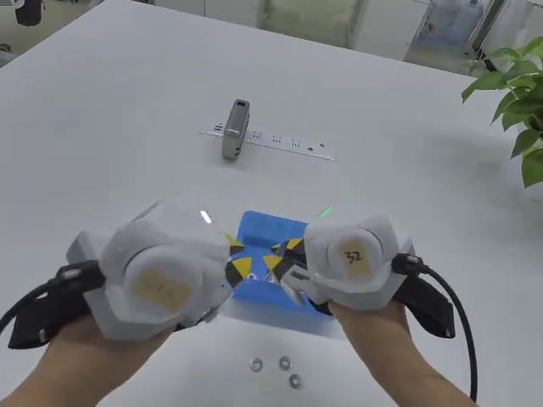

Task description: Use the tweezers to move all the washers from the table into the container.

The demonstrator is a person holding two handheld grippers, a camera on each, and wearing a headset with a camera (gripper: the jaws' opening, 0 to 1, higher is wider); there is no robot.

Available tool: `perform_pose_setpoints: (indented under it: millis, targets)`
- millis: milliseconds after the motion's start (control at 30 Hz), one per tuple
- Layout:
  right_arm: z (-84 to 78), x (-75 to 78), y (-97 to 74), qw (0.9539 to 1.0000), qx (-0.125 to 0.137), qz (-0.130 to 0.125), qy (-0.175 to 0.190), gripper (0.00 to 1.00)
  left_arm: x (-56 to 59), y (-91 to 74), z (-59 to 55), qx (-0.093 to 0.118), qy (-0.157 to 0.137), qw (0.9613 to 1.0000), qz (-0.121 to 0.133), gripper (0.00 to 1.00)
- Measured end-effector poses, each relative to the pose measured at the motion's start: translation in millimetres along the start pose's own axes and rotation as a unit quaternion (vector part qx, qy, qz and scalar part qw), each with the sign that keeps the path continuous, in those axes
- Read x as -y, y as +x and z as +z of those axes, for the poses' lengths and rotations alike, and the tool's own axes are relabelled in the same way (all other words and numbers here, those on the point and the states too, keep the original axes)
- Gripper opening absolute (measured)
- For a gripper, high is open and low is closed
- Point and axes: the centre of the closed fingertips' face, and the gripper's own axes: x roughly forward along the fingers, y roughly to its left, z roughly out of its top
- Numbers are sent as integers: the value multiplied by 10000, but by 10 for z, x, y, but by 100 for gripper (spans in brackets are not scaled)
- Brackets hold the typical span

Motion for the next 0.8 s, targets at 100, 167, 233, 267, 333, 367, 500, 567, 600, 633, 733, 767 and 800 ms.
perform_pose_setpoints:
  millis: [100,167,233,267,333,367,500,567,600,633,733,767,800]
  targets:
    - [-64,26,9,9999,-74,-31,125,3,8,-171,-173,-85,-360,9992,150,18]
    - [-100,46,11,9997,-97,-64,201,3,5,-306,-260,-110,-690,9971,292,23]
    - [-124,67,10,9995,-113,-91,277,3,-11,-438,-314,-102,-828,9954,477,31]
    - [-142,75,14,9993,-146,-89,334,3,-12,-503,-349,-140,-848,9946,578,34]
    - [-168,87,27,9990,-177,-88,390,3,-35,-600,-385,-99,-993,9915,836,43]
    - [-183,90,34,9989,-194,-82,429,3,-28,-639,-401,-41,-1106,9894,936,49]
    - [-204,105,49,9971,-153,-79,745,3,47,-765,-557,-130,-1376,9835,1169,70]
    - [-191,118,50,9965,-124,-99,816,3,104,-803,-606,-228,-1361,9835,1174,72]
    - [-186,117,52,9964,-103,-93,836,3,121,-821,-626,-254,-1345,9833,1197,73]
    - [-185,116,53,9961,-95,-89,874,3,131,-843,-649,-263,-1298,9832,1257,73]
    - [-185,115,52,9956,-89,-88,931,3,119,-865,-690,-240,-1371,9811,1344,74]
    - [-186,115,50,9955,-92,-90,938,4,104,-856,-690,-188,-1411,9802,1374,75]
    - [-188,118,47,9954,-95,-96,950,4,93,-842,-692,-186,-1420,9801,1372,76]
